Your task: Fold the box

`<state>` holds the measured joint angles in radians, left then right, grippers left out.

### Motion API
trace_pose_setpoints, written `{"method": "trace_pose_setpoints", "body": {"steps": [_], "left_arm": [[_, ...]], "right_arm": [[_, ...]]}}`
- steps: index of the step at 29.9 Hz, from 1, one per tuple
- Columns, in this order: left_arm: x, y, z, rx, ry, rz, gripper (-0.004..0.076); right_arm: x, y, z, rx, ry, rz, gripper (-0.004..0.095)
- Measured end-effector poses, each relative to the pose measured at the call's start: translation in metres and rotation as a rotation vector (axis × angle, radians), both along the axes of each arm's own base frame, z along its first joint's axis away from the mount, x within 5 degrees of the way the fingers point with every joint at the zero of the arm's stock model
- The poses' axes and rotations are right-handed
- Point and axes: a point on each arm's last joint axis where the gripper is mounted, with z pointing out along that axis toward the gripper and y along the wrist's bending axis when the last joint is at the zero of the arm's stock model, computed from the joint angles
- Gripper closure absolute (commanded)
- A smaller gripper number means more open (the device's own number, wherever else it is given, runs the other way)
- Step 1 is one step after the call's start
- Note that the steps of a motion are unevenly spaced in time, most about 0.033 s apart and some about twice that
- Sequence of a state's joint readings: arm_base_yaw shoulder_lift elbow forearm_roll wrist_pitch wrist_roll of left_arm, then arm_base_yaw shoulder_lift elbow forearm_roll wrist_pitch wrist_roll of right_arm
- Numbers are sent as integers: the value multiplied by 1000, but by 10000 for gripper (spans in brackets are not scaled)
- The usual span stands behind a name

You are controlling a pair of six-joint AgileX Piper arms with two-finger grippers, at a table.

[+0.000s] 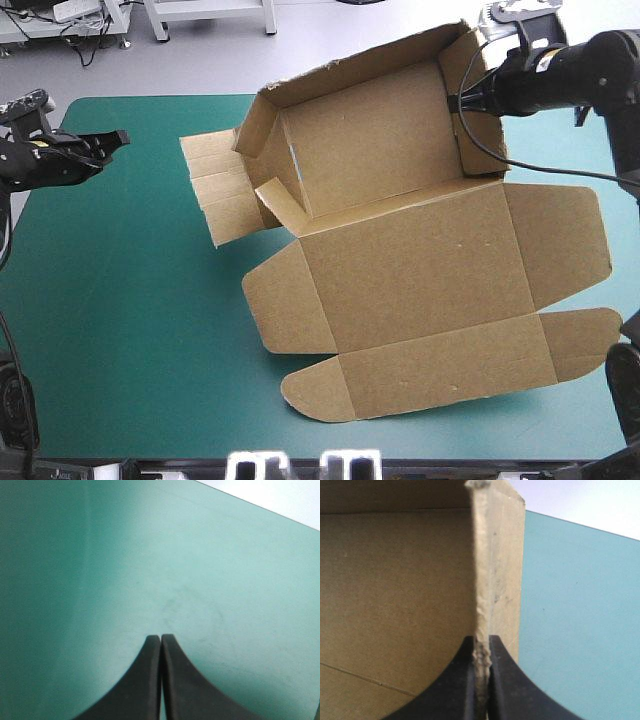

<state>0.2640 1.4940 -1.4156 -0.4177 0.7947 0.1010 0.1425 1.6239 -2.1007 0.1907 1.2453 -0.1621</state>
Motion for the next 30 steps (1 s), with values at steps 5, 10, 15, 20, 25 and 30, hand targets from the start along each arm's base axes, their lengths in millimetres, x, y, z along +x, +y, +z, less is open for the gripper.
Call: {"method": "trace_pose_setpoints", "body": {"steps": [5, 10, 15, 20, 25, 30], "left_arm": [[18, 0, -13, -165, -52, -104, 734], [36, -10, -30, -353, -83, -255, 734], [50, -23, -47, -586, -111, -439, 734], [58, -28, -51, -720, -158, -492, 734], [57, -43, -45, -738, -166, -532, 734], [44, -64, -22, -716, -202, -603, 734]], "right_arm": [[-36, -10, 29, 17, -94, -11, 927], [-78, -20, 56, 35, -195, -26, 927], [-112, -24, 75, 64, -272, -19, 927], [-127, -20, 82, 109, -297, 18, 927], [-119, -19, 79, 119, -285, 24, 927], [-96, -16, 72, 138, -271, 26, 927]]}}
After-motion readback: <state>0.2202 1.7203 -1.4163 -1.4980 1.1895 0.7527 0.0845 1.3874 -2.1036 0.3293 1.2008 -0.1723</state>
